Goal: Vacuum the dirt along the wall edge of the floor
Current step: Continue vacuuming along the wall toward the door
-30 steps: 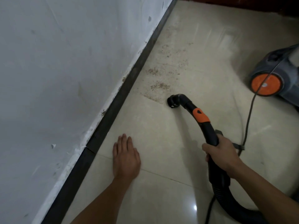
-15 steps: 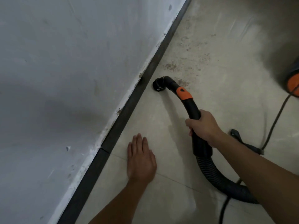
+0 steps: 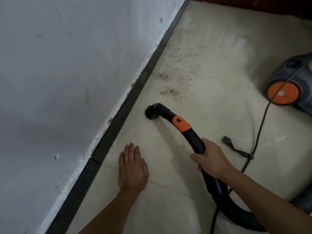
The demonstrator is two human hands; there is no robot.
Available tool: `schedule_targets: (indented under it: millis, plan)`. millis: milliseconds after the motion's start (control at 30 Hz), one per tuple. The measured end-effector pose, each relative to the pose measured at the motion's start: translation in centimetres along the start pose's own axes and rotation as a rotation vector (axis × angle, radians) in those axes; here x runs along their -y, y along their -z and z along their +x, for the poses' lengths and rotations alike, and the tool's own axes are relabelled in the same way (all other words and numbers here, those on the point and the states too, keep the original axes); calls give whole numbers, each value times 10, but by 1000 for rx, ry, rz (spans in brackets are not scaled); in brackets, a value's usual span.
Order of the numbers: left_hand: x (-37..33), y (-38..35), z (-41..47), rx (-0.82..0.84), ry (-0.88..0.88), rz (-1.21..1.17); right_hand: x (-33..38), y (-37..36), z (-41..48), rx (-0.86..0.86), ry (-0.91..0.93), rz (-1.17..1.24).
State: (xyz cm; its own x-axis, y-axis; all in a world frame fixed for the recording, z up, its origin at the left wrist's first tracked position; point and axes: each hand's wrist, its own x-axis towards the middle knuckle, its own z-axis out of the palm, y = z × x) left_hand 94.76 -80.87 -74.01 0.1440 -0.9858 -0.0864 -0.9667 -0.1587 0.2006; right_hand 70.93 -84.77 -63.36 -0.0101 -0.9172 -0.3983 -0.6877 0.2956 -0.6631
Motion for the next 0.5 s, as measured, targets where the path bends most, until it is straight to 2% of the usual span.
schedule_targets:
  millis: [167,300,400,500]
  plan:
    - [-5,6,-3,-34,-21,-31,-66,40,-51,-166,-148,43]
    - [-8,8,-4,-33,-19,-32,-97,74,-54,-334,-258,170]
    - [-10,8,-4,-31,-8,-35,-95,84,-35,-359,-292,272]
    - [-10,8,-3,-29,-6,-29,-75,74,-13,-298,-258,300]
